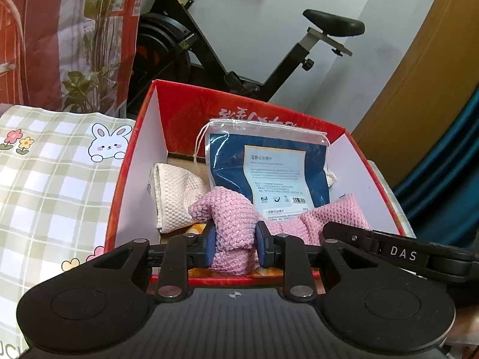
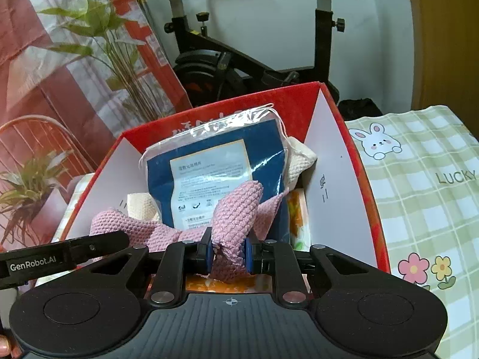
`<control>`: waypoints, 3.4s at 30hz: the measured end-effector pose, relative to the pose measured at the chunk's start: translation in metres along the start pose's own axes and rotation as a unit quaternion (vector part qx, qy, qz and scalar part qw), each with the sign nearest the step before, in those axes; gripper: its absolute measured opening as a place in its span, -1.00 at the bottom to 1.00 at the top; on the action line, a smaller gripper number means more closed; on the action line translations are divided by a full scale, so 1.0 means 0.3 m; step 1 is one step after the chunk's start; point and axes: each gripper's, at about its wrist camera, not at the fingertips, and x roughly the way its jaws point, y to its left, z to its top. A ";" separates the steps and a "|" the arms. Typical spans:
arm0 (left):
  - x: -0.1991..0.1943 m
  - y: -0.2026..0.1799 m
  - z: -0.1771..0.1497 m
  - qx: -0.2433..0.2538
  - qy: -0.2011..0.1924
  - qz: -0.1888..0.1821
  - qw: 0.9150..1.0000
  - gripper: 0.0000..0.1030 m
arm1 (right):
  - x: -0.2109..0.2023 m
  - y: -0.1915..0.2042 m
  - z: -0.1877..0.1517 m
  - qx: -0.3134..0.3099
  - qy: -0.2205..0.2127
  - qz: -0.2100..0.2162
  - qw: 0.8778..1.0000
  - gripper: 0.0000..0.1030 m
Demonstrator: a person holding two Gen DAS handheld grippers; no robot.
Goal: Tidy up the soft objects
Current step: 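Open both tools to drop the pink towel into the red box, then move both tools to the black strapped bag beside the white dotted glove, then close the left tool on the black bag strap while the right tool grasps the bag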
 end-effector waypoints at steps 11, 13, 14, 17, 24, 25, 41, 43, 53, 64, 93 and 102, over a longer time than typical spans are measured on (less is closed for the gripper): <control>-0.125 -0.017 0.006 0.025 -0.087 0.000 0.996 0.72 | -0.123 0.058 -0.027 -0.155 -0.092 -0.024 0.983 0.17; -0.169 -0.031 -0.013 0.039 -0.110 0.006 0.993 0.86 | -0.171 0.063 -0.054 -0.195 -0.123 -0.016 0.973 0.40; -0.189 -0.042 -0.027 0.052 -0.121 0.012 0.991 0.91 | -0.195 0.065 -0.075 -0.219 -0.138 -0.015 0.966 0.42; -0.229 -0.082 -0.079 0.091 -0.134 0.032 0.986 0.95 | -0.246 0.056 -0.131 -0.262 -0.155 -0.012 0.953 0.44; -0.271 -0.125 -0.256 0.111 -0.122 0.046 0.985 1.00 | -0.325 -0.008 -0.281 -0.266 -0.165 0.006 0.950 0.53; -0.264 -0.128 -0.282 0.108 -0.114 0.049 0.986 1.00 | -0.328 -0.017 -0.305 -0.264 -0.164 0.007 0.950 0.54; -0.116 -0.050 -0.525 0.049 -0.010 0.040 0.998 1.00 | -0.221 -0.165 -0.590 -0.157 -0.121 -0.014 0.980 0.67; -0.105 -0.034 -0.535 0.041 -0.006 0.041 0.998 1.00 | -0.219 -0.168 -0.590 -0.157 -0.122 -0.019 0.980 0.81; -0.073 -0.020 -0.566 0.039 -0.003 0.059 0.997 1.00 | -0.187 -0.145 -0.586 -0.180 -0.105 -0.041 0.977 0.99; -0.076 -0.025 -0.589 0.043 -0.016 0.060 0.997 1.00 | -0.172 -0.146 -0.582 -0.179 -0.094 -0.043 0.979 0.99; -0.089 0.005 -0.582 0.028 -0.014 0.030 0.999 1.00 | -0.164 -0.147 -0.586 -0.184 -0.090 -0.053 0.977 0.99; -0.110 0.038 -0.584 -0.019 -0.016 -0.042 0.999 0.61 | -0.163 -0.146 -0.586 -0.184 -0.091 -0.054 0.977 0.99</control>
